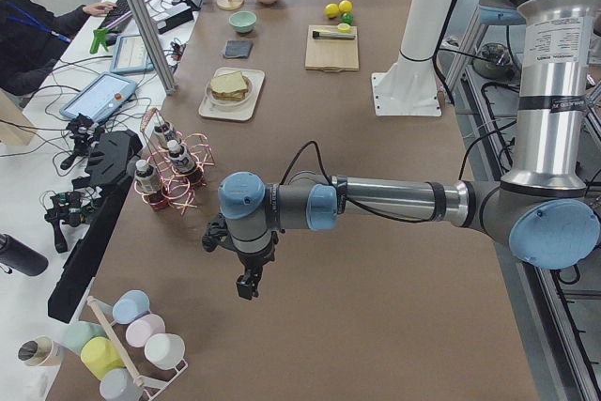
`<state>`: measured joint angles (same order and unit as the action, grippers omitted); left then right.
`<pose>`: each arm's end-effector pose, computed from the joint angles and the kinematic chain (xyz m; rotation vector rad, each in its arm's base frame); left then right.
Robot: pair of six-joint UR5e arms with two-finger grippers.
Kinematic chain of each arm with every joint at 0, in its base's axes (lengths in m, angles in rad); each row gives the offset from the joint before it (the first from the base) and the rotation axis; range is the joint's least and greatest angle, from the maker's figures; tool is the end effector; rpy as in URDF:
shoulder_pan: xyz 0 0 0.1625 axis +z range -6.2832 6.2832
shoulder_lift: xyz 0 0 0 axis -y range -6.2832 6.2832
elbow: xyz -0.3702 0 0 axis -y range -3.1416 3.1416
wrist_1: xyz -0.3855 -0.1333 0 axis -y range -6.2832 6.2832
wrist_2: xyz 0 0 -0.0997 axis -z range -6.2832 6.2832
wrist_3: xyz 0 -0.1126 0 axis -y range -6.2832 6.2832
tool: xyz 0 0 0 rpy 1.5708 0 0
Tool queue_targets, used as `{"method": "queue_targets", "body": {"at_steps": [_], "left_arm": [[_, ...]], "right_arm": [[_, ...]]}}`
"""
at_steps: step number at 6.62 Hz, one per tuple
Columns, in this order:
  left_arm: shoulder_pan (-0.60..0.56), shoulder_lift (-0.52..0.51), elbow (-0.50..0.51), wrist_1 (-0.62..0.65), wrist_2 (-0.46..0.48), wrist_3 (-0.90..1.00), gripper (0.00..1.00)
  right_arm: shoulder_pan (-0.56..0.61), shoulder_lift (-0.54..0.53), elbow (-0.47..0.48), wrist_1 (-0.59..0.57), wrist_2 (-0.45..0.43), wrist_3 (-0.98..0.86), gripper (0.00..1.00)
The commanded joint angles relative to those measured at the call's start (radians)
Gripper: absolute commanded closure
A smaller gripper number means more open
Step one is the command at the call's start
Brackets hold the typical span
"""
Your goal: Make sandwich and place on tray
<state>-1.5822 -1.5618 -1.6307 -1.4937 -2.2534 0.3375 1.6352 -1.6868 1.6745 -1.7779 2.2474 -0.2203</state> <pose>-0.0677 -0.4783 0.6030 0.0941 0.6793 0.3043 0.0897 -0.4159 0.6423 -0.1132 -0.6970 -0.0751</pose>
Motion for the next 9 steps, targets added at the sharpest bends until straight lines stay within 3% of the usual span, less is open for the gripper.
{"method": "queue_targets", "body": {"at_steps": [1,9], "left_arm": [[0.020,0.002,0.002,0.001,0.000,0.000,0.01],[0.037,0.003,0.029,0.000,-0.049,0.000,0.01]], "right_arm": [[0.000,-0.001,-0.001,0.000,0.000,0.002,0.00],[-0.002,-0.001,0.002,-0.001,0.011,0.001,0.00]]}}
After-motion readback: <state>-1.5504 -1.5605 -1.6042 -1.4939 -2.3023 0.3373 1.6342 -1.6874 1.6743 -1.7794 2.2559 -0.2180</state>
